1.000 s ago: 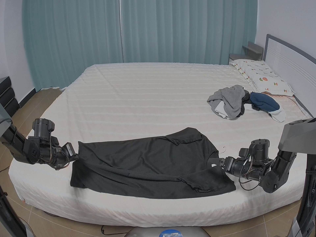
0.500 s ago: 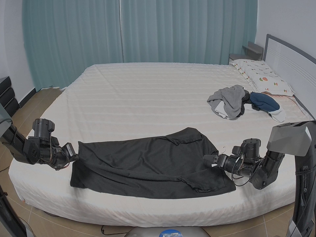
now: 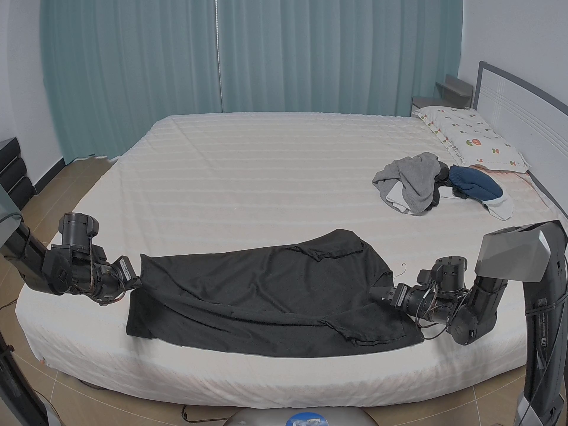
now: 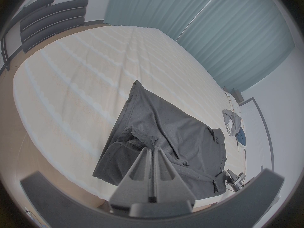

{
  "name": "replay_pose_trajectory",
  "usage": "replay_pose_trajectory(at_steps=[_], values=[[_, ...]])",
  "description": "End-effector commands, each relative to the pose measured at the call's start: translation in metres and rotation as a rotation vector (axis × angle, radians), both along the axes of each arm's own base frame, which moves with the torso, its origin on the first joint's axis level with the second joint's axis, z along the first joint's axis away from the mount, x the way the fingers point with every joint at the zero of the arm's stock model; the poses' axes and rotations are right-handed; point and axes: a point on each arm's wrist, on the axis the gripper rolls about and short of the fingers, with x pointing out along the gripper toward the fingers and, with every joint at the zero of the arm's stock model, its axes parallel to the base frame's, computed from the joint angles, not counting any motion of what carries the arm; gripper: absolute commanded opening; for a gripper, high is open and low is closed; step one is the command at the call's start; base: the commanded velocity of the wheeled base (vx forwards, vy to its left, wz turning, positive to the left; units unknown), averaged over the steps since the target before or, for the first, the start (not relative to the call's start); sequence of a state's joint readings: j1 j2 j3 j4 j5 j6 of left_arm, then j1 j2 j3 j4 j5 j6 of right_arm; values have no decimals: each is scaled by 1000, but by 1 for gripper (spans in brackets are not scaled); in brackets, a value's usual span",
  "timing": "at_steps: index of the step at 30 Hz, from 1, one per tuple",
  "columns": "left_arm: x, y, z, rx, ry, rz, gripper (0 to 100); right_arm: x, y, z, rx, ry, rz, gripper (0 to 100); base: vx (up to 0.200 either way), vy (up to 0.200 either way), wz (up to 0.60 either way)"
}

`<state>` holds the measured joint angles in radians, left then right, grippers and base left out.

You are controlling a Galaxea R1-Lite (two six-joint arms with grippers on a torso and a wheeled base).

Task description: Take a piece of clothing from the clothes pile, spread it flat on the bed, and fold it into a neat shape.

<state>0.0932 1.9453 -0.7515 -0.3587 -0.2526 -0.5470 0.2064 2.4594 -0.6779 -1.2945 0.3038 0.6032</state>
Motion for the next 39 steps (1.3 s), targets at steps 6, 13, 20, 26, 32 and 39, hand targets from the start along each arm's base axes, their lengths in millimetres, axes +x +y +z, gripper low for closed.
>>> replay_pose_trajectory(at_steps=[6,13,20,26,32,39], values=[[1,0,0,0,0,1,0,-10,-6,-5,4,15,-7,0,0,0,0],[-1,1,2,2,-7,2,0,-11,-8,4,13,2,-16,0,0,0,0],[-7,1,7,6,-15,5,0,-25,-13,37,50,-30,-33,0,0,0,0],[-16,3,8,19,-9,1,0,-39,-16,61,85,-53,-48,0,0,0,0],[-21,3,14,19,-1,5,0,-59,-19,79,97,-66,-53,0,0,0,0],[-34,4,22,15,25,13,0,-83,-24,96,106,-105,-50,0,0,0,0]])
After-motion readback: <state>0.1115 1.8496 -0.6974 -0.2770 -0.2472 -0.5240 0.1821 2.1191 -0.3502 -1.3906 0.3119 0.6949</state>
